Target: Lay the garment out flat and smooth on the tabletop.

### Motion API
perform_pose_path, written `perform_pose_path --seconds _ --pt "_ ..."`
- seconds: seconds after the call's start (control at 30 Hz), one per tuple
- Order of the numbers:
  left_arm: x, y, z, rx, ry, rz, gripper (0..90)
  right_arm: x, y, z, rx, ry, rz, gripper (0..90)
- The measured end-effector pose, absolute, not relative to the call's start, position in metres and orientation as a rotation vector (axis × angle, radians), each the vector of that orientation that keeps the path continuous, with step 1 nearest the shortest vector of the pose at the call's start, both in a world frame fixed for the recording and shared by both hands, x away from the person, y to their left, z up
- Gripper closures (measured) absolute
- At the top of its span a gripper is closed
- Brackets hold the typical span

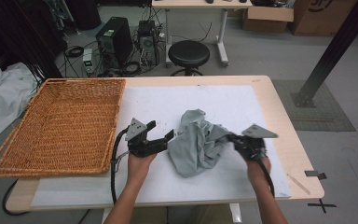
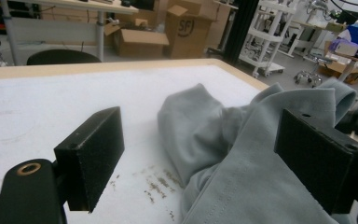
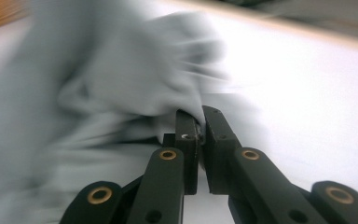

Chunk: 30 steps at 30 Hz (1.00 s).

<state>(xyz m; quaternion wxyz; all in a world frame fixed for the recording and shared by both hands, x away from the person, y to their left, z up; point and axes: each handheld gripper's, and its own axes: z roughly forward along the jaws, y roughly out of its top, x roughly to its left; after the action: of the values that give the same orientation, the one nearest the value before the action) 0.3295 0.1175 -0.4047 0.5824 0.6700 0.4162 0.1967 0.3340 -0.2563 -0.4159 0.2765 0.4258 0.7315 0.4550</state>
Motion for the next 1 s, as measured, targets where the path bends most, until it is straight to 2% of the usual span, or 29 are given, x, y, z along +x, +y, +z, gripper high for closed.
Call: perform_pose_path --seconds 0.1,0.13,0.2,0.33,0.43,0.53,0.63,0.67,0.73,0.77,0.9,1.0 --pt "0.329 0.116 -0.405 1.569 0.962 0.449 16.5 0.335 -0.285 -0.413 1.323 1.777 1.160 84.3" --pt "0.329 0.115 -0.406 1.569 0.960 0.446 16.7 0.335 -0.288 -0.413 1.334 1.784 1.153 79.6" --pt "0.330 0.114 -0.406 1.577 0.955 0.441 16.9 0.332 -0.286 -0.410 1.327 1.791 1.158 61.4" --pt "0.330 0.113 -0.407 1.581 0.951 0.433 17.1 0.318 -0.272 -0.400 1.235 1.823 1.284 52.5" --pt "0.331 0.113 -0.408 1.591 0.950 0.429 17.4 0.317 -0.247 -0.404 1.131 2.044 1.384 44.7" --pt "0.331 0.113 -0.409 1.596 0.950 0.425 17.4 0.313 -0.223 -0.414 1.055 2.134 1.349 45.9" --pt "0.331 0.113 -0.409 1.593 0.949 0.419 17.6 0.322 -0.203 -0.431 1.000 2.248 1.128 48.5" --pt "0.331 0.112 -0.409 1.594 0.947 0.418 17.7 0.326 -0.201 -0.436 0.995 2.277 1.046 54.9" --pt "0.331 0.112 -0.409 1.598 0.944 0.417 17.9 0.332 -0.205 -0.438 0.969 2.267 0.933 83.3" --pt "0.332 0.111 -0.410 1.601 0.942 0.416 18.0 0.335 -0.210 -0.436 0.993 2.225 0.923 86.7" --pt "0.332 0.110 -0.411 1.613 0.943 0.404 18.1 0.356 -0.245 -0.421 1.203 1.936 0.955 84.7" --pt "0.332 0.110 -0.411 1.609 0.938 0.406 18.6 0.361 -0.253 -0.409 1.254 1.905 1.033 65.8"
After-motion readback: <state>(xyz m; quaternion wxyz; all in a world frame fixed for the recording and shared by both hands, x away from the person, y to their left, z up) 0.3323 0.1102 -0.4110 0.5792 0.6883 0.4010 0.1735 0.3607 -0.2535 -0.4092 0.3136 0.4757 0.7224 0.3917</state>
